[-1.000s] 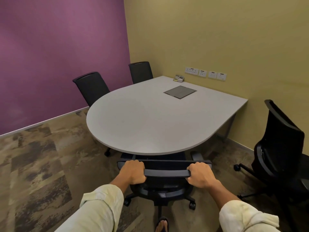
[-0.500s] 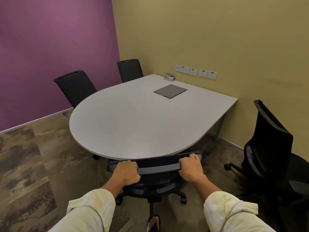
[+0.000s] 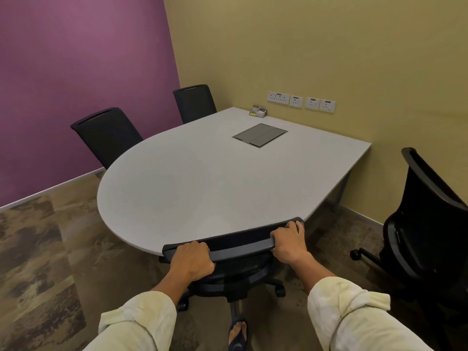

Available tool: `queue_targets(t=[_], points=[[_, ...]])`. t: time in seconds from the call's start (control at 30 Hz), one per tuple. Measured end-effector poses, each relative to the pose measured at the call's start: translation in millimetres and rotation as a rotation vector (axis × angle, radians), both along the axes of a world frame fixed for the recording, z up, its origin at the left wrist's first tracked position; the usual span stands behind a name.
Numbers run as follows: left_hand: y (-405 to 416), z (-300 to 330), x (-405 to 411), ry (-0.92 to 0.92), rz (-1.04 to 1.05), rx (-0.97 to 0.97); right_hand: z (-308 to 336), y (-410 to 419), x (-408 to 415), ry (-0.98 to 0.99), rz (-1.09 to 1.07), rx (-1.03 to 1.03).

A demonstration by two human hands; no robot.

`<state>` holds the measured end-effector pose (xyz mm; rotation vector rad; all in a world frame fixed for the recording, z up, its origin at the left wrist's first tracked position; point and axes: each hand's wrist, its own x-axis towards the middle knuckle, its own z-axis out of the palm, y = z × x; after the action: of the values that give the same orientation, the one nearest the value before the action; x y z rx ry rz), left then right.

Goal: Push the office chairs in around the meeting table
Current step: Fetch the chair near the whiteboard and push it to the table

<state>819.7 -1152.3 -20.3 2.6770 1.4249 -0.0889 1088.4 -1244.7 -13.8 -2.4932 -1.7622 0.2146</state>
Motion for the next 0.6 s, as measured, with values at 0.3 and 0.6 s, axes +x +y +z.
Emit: queue_targets(t=[0.3,0.6], points=[[19,1,3,0.049,-0.029,0.040,-1,10,8,0.053,0.023,0.012],[31,9,10,0.062,-0.098,-0.137,12,8,31,0.299,0.123,-0.043]])
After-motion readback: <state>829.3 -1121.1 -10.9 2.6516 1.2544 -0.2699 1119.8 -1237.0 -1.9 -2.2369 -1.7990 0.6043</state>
